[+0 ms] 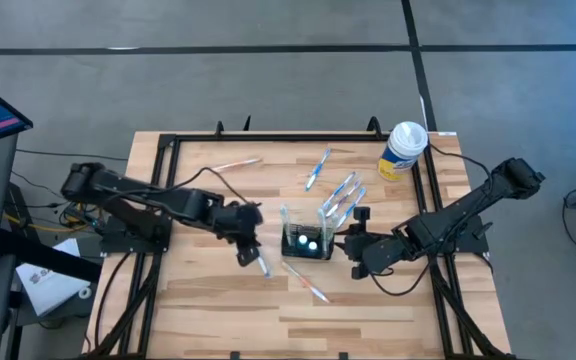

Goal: Pick & Place toothbrushing station
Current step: Put the blue toothbrush into the wire organizer

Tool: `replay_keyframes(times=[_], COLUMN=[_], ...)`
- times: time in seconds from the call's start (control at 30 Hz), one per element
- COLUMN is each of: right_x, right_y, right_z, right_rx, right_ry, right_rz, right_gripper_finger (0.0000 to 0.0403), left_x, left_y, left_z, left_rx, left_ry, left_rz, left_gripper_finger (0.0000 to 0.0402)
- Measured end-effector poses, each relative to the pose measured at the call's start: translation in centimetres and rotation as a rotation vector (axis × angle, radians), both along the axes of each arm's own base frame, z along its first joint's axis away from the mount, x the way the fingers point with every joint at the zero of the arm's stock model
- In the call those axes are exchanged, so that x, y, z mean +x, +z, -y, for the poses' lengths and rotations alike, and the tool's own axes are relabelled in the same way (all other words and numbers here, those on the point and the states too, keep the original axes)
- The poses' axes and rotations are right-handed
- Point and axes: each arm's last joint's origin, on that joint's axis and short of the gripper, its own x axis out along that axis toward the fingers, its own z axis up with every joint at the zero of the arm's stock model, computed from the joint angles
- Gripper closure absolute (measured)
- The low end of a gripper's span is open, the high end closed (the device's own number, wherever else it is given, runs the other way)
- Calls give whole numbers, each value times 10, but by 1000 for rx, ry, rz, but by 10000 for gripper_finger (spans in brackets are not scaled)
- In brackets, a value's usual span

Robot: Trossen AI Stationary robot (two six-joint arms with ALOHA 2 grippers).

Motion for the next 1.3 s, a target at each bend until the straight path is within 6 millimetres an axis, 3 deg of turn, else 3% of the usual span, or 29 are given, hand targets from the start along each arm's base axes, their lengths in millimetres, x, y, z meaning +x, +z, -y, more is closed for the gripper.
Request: replay_keyframes(times=[0.2,0.4,0.6,0.8,1.13,1.3], right_x=[0,0,-1,-1,-1,-1], right_y=[0,0,0,-1,-1,-1], right_z=[0,0,0,0,0,0], right_rx=[0,-10,-12,-15,-15,-13], right_ry=[1,7,7,7,6,5], right_rz=[1,-5,-10,-15,-17,-16], right_gripper_finger=[300,300,300,300,300,300], left_x=[-28,-42,-45,-45,-47,-39], left_y=[-34,-67,-92,-104,-109,-126], left_z=[-8,-16,-24,-34,-37,-36], left_rx=[-146,-248,-282,-324,-321,-328], left_ry=[357,691,741,781,800,797], left_rz=[-28,-12,27,109,98,47], left_gripper_finger=[262,262,262,262,262,262])
